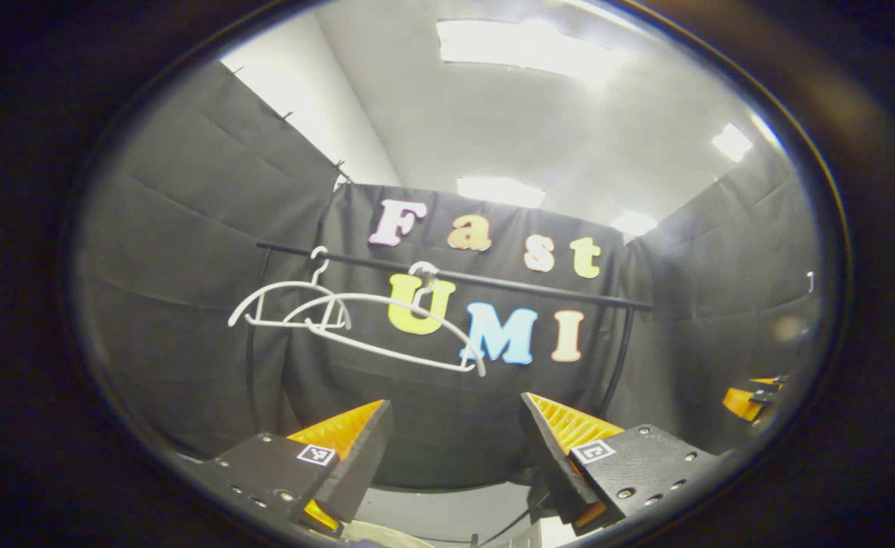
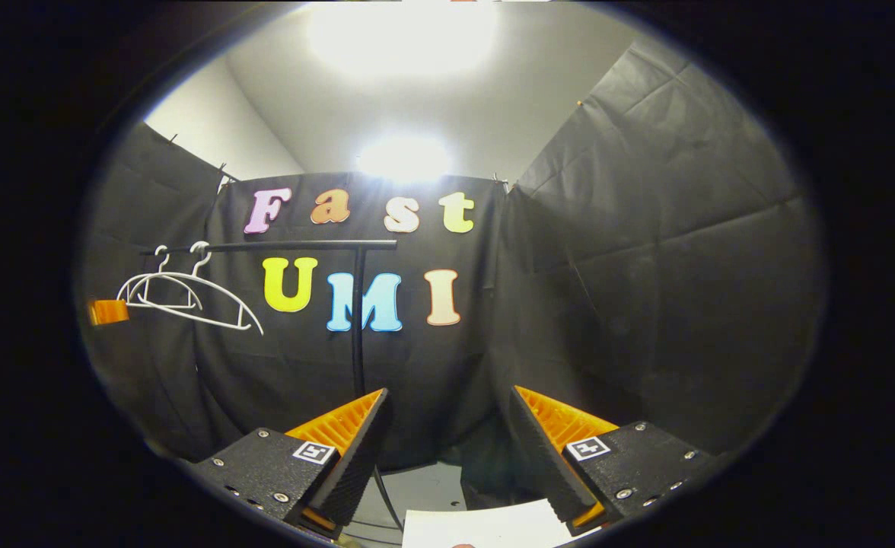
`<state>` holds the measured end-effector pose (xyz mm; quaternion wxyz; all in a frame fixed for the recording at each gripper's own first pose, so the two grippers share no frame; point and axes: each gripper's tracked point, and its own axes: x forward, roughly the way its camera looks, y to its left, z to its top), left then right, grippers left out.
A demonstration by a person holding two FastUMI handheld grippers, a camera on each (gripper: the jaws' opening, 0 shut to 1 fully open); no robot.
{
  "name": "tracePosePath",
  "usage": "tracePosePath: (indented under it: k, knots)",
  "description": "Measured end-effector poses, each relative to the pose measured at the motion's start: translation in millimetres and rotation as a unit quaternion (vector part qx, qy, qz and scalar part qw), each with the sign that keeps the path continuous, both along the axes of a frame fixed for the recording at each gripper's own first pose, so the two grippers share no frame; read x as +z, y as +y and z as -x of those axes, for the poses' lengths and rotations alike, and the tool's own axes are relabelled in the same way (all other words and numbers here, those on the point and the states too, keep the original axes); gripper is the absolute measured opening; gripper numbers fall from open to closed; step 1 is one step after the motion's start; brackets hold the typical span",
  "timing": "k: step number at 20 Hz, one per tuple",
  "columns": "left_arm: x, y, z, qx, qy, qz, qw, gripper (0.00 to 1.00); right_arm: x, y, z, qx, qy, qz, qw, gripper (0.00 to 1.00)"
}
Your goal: Grasp the clothes on the hanger with both hands and then place them into the laundry hamper below.
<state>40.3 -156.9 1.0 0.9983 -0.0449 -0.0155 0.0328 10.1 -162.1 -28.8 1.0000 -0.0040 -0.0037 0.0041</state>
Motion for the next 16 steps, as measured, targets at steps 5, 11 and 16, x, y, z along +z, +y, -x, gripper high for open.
tracePosePath:
  k: [5, 11, 16]
  knots:
    - [27.2, 25.1, 29.1, 0.027, -0.012, -0.005, 1.000, 1.00, -5.7, -2.3, 7.2, -0.008, 0.012, -0.026, 1.000, 0.94]
    - [28.9, 67.0, 33.7, 0.046, 0.004, -0.037, 0.998, 1.00, -0.8, 14.0, 7.0, -0.015, 0.009, -0.018, 1.000, 0.92]
    - [33.9, 105.4, 27.8, 0.047, 0.008, -0.059, 0.997, 1.00, 11.3, 57.7, 0.5, -0.008, 0.009, -0.031, 0.999, 0.95]
